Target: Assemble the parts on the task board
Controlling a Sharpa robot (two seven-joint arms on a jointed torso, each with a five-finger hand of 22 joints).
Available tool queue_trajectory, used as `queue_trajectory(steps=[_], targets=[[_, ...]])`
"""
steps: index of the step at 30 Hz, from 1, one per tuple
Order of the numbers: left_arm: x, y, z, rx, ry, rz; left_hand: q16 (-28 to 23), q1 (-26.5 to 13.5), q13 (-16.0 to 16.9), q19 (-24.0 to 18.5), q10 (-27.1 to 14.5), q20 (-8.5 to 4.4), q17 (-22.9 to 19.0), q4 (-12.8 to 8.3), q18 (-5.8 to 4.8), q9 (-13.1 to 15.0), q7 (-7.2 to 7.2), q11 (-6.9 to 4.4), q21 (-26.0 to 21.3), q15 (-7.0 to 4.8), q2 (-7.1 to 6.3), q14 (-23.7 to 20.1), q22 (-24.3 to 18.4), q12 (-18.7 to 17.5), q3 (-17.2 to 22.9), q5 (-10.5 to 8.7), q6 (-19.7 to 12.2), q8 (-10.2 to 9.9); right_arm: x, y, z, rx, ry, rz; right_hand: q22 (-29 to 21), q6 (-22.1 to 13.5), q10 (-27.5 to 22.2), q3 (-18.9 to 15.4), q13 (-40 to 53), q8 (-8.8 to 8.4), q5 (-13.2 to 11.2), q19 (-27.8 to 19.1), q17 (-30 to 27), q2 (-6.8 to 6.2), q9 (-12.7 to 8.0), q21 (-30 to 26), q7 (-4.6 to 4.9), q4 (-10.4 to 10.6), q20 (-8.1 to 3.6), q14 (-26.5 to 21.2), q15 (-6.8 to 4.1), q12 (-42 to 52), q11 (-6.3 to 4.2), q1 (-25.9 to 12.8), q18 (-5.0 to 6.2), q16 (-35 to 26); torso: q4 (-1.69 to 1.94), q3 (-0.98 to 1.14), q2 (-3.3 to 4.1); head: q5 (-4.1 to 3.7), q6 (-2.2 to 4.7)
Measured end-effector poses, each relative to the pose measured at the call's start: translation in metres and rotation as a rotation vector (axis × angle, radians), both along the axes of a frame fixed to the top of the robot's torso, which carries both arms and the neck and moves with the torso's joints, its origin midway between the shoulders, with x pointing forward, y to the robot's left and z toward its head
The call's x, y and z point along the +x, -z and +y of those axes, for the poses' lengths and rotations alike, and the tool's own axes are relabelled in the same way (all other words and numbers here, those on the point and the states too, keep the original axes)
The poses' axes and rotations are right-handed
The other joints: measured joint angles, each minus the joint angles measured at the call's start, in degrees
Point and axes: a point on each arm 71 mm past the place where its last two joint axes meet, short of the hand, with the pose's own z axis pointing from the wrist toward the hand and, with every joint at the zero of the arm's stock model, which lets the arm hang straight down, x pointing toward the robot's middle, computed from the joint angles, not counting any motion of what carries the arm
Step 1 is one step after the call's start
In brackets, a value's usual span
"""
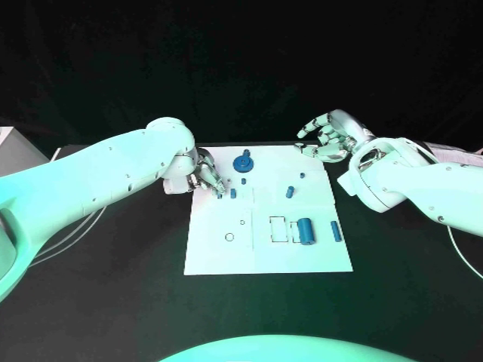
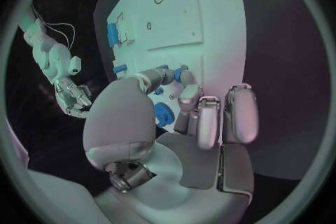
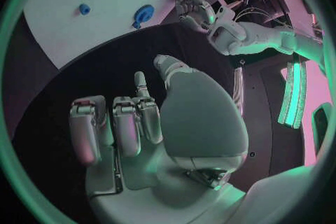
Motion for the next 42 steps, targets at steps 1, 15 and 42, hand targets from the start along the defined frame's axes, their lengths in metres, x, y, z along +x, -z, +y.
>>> queue_trajectory(steps=[1, 15, 42], targets=[[0.0, 0.0, 0.001, -0.004, -0.003, 0.001, 0.0, 0.0, 0.0, 0.0, -0.1, 0.0, 0.0, 0.0, 0.0, 0.0, 0.1, -0.08, 0.0, 0.0, 0.0, 0.0, 0.0, 0.0, 0.0, 0.0, -0.1, 0.0, 0.0, 0.0, 0.0, 0.0, 0.0, 0.0, 0.0, 0.0, 0.0, 0.0, 0.0, 0.0, 0.0, 0.0, 0.0, 0.0, 0.0, 0.0, 0.0, 0.0, 0.0, 0.0, 0.0, 0.0, 0.0, 0.0, 0.0, 0.0, 0.01, 0.0, -0.01, 0.0, 0.01], [-0.002, 0.0, 0.013, -0.058, -0.036, 0.028, 0.0, 1.3, 0.4, 0.0, 0.7, 0.0, 0.0, 0.0, -0.01, 0.1, -0.98, -0.42, 0.7, 0.0, 0.37, 0.0, 0.0, 0.0, 0.0, 0.46, 1.0, -6.8, 0.0, 0.0, -0.002, -0.002, 0.003, 0.001, 0.0, 0.0, 0.0, 0.6, 0.0, 0.0, 0.0, 0.0, 0.0, 0.0, 0.4, 0.0, 0.0, -0.1, 0.0, 0.0, 0.0, 0.0, 0.0, 0.0, 0.0, 0.0, 0.04, 0.01, -0.03, 0.15, 0.35], [0.002, -0.012, 0.02, -0.057, -0.011, 0.08, 0.0, 2.6, 0.3, 0.0, 0.9, -0.01, 0.0, 0.0, 0.0, -0.5, -1.16, -0.6, 0.9, 0.0, 1.49, 0.0, 0.0, 0.0, 0.0, 0.47, 1.6, -8.2, 0.0, 0.0, -0.002, -0.003, 0.004, 0.001, 0.0, 0.0, 0.0, 0.6, 0.0, 0.0, 0.2, 0.0, 0.0, 0.0, 0.4, -0.2, 0.0, -0.1, 0.0, 0.0, 0.0, 0.0, 0.0, 0.0, 0.0, 0.0, -0.05, 0.04, 0.08, 0.23, 0.52]])
